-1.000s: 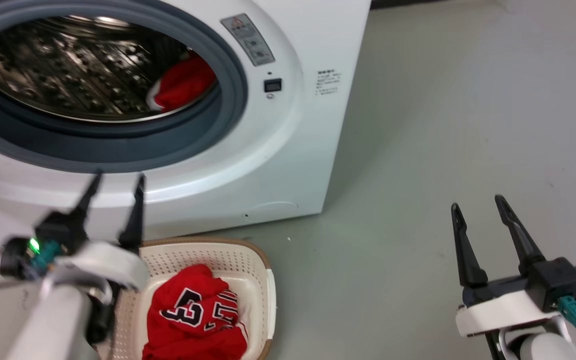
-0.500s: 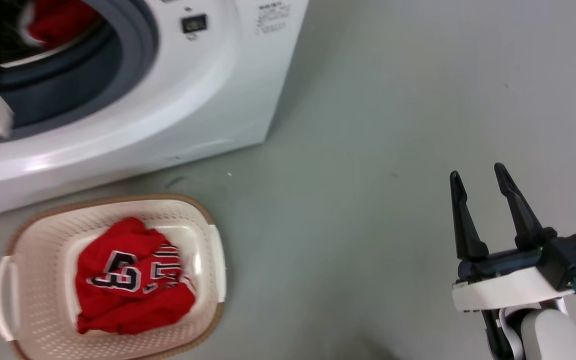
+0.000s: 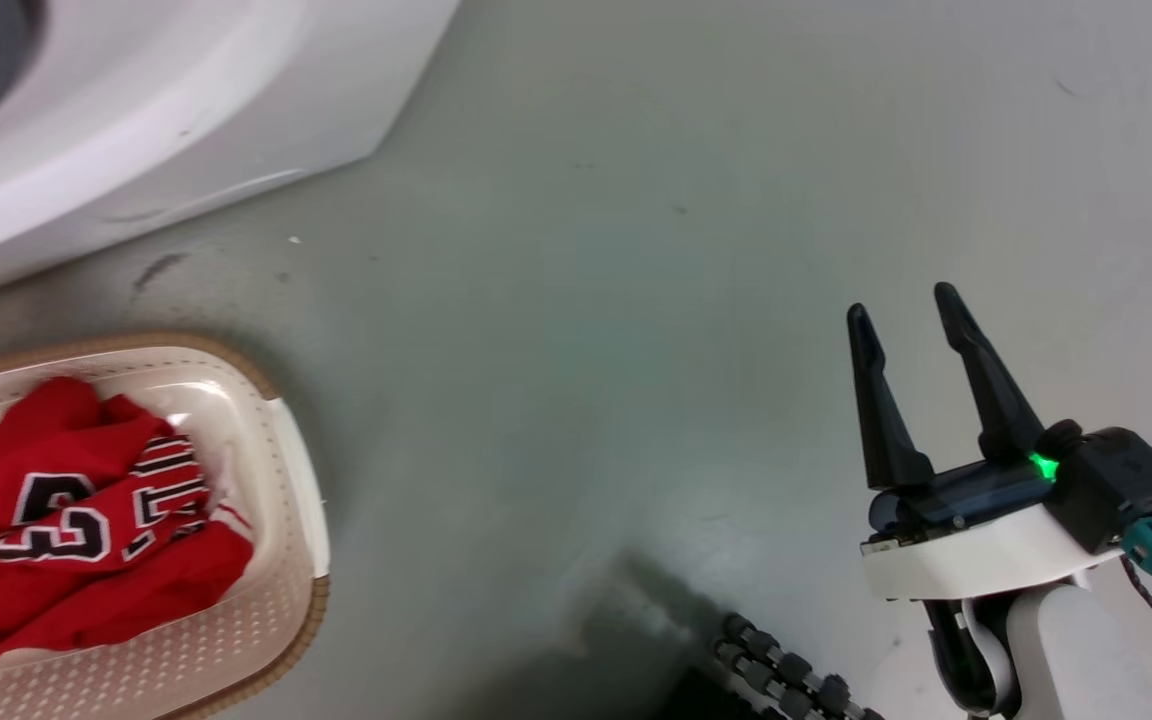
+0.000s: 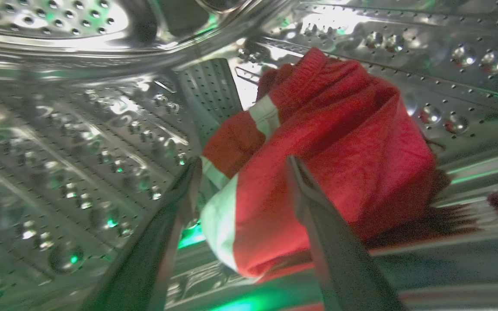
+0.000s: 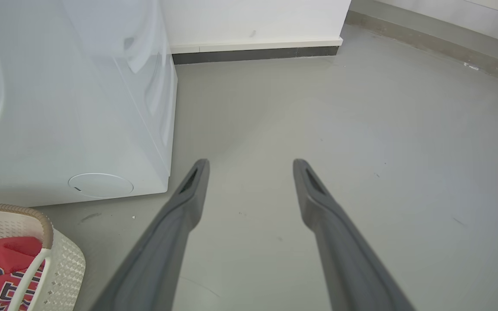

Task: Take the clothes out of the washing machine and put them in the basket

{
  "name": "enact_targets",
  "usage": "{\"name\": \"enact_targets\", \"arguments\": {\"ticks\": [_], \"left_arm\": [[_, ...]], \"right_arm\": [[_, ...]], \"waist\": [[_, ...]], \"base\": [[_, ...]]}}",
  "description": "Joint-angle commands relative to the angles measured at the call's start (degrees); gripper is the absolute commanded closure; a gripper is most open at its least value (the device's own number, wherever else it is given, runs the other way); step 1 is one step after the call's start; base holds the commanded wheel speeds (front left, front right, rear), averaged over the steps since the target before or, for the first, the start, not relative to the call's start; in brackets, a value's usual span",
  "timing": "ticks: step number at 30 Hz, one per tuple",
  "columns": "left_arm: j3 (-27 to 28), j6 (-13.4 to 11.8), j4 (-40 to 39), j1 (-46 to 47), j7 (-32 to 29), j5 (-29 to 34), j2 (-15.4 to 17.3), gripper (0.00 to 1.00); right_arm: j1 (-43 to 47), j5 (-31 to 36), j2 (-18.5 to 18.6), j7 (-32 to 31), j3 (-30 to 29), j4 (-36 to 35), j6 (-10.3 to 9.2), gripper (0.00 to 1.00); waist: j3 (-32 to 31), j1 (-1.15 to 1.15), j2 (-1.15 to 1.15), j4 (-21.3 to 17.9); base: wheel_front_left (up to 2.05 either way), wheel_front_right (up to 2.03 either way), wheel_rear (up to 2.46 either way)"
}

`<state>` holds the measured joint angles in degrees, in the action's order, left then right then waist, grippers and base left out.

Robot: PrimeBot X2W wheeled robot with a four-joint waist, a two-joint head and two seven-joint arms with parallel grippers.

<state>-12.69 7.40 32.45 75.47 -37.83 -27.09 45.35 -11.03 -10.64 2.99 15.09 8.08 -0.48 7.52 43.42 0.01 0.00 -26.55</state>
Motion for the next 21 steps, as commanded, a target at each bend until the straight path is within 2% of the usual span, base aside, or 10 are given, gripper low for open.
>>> {"name": "enact_targets", "arguments": {"ticks": [1,9,20,21], "left_arm": [[-0.5,0.0,0.8,2.1,-1.4,-0.1,0.5,0.00],[-3.6,0.0,7.8,9.1,-9.3,0.0,-1.7,0.00],[-7.6,0.1,14.5,10.0,-10.2,1.0,-1.9,0.00],[-8.0,0.1,14.9,10.0,-10.2,0.7,-2.1,0.49]], "right_arm": [[-1.1,-0.4,-0.2,0.1,0.5,-0.4,-0.07,0.00],[0.3,-1.7,-0.2,0.1,1.2,-1.5,-0.06,0.00],[1.7,-2.5,-0.2,0.1,1.3,-2.5,-0.06,0.00],[1.7,-2.5,-0.2,0.1,1.3,-2.5,-0.06,0.00]], "waist": [[2.1,-0.01,0.00,-2.4],[3.5,-0.01,0.00,-3.5],[4.6,-0.01,0.00,-3.2],[4.7,-0.01,0.00,-3.2]], "base": [[0.00,0.00,0.00],[0.00,0.00,0.00],[0.00,0.00,0.00],[0.00,0.00,0.00]]}}
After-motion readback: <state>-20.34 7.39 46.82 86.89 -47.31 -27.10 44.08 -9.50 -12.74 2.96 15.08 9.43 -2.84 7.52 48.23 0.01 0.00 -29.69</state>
